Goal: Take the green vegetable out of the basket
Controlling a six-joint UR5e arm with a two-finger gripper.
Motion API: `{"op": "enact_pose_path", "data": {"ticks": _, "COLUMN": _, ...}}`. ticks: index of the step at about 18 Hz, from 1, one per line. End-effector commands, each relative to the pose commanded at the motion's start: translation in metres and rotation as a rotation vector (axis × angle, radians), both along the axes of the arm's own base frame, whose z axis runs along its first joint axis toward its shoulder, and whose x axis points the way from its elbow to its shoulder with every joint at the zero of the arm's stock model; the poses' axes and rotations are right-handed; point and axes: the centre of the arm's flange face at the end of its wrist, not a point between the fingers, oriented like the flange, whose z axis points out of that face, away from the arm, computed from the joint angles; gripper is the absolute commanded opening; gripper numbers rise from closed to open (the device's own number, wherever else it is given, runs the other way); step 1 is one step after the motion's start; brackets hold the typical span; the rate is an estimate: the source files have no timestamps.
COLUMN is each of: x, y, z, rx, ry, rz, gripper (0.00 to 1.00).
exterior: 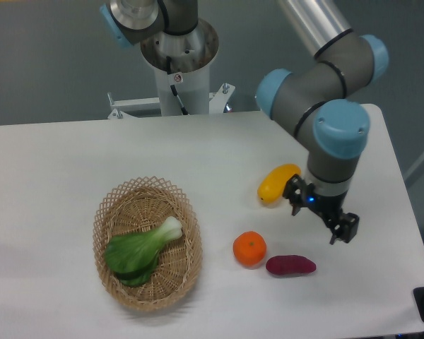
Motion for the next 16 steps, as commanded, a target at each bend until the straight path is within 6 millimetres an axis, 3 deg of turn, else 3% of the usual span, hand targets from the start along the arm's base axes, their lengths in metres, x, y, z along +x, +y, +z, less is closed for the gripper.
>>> {"op": "enact_pose_path", "data": {"ticks": 5, "x": 0.054, "y": 0.035, "z": -0.001, "rx": 0.017, "ry": -0.028, "rz": 0.052, "gripper": 1.00}}
{"op": "enact_pose_path", "data": {"ticks": 10, "x": 0.134, "y": 0.079, "z": -0.018, "rx": 0.007, "ry": -0.069, "rz": 0.114, "gripper": 1.00}}
{"op": "enact_pose_path", "data": {"ticks": 13, "x": 0.169, "y": 0.088, "z": -0.031, "rx": -0.010, "ry": -0.088, "rz": 0.102, "gripper": 1.00}}
{"op": "enact_pose_path", "data": {"ticks": 16, "x": 0.199, "y": 0.082, "z": -0.051, "rx": -0.048, "ry": -0.117, "rz": 0.094, "gripper": 1.00}}
